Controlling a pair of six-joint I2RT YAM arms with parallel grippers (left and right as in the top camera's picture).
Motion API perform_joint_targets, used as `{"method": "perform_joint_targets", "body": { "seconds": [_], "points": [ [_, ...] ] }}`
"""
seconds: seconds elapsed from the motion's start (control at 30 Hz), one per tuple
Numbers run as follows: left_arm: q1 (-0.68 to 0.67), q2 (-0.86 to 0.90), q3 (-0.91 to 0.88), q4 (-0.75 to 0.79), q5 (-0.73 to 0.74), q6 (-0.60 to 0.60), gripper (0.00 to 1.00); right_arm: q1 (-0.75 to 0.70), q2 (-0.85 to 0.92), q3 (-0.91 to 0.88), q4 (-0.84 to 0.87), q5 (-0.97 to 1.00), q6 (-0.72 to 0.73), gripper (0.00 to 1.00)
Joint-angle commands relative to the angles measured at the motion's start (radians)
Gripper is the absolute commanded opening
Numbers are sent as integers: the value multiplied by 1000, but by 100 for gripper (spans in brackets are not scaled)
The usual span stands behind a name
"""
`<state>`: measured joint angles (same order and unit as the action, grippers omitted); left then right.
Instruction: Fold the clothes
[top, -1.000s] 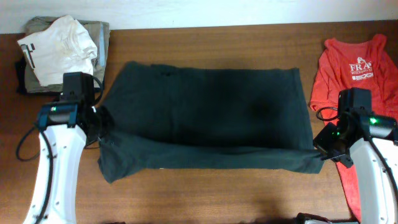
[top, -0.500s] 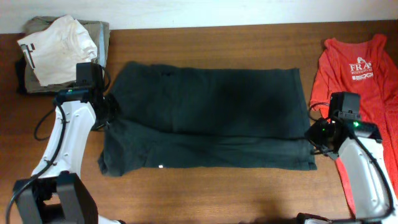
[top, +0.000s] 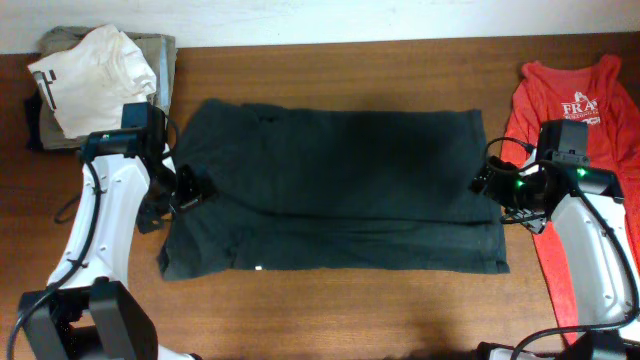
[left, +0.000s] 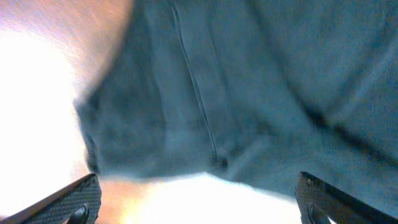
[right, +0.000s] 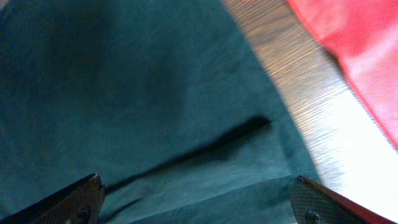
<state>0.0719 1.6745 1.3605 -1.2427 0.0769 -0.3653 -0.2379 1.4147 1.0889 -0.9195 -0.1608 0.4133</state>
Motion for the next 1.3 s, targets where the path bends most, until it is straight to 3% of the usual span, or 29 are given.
{"method": "perform_joint_targets", "body": {
  "seconds": [0.0, 0.13, 0.23, 0.27, 0.4, 0.7, 1.0, 1.03, 1.13, 1.27],
  "points": [
    [-53, -12, -32, -64, 111, 20, 99, -5, -4, 16, -1, -78, -21, 99],
    [-117, -12, -166, 33, 111, -71, 98, -5, -3, 16, 0, -75, -21, 99],
    [-126, -12, -248, 168, 111, -143, 89, -5, -3, 16, 0, -71, -21, 99],
    [-126, -12, -276, 216, 111, -146, 80, -5, -3, 16, 0, -71, -21, 99],
    [-126, -12, -316, 292, 111, -169, 66, -5, -3, 16, 3, -67, -21, 99],
    [-126, 29, -347, 377, 111, -208, 58, -5, 2, 16, 3, -64, -21, 99],
    [-126, 100, -351, 375, 110, -206, 57, -5, 2, 16, 3, -64, -21, 99],
    [-126, 100, -351, 375, 109, -206, 53, -5, 2, 16, 3, -64, -21, 99],
    [-126, 100, -350, 375, 110, -206, 25, -5, 2, 16, 3, -63, -21, 99],
    [-126, 100, -350, 375, 110, -206, 18, -5, 2, 16, 2, -45, -21, 99]
  ]
}}
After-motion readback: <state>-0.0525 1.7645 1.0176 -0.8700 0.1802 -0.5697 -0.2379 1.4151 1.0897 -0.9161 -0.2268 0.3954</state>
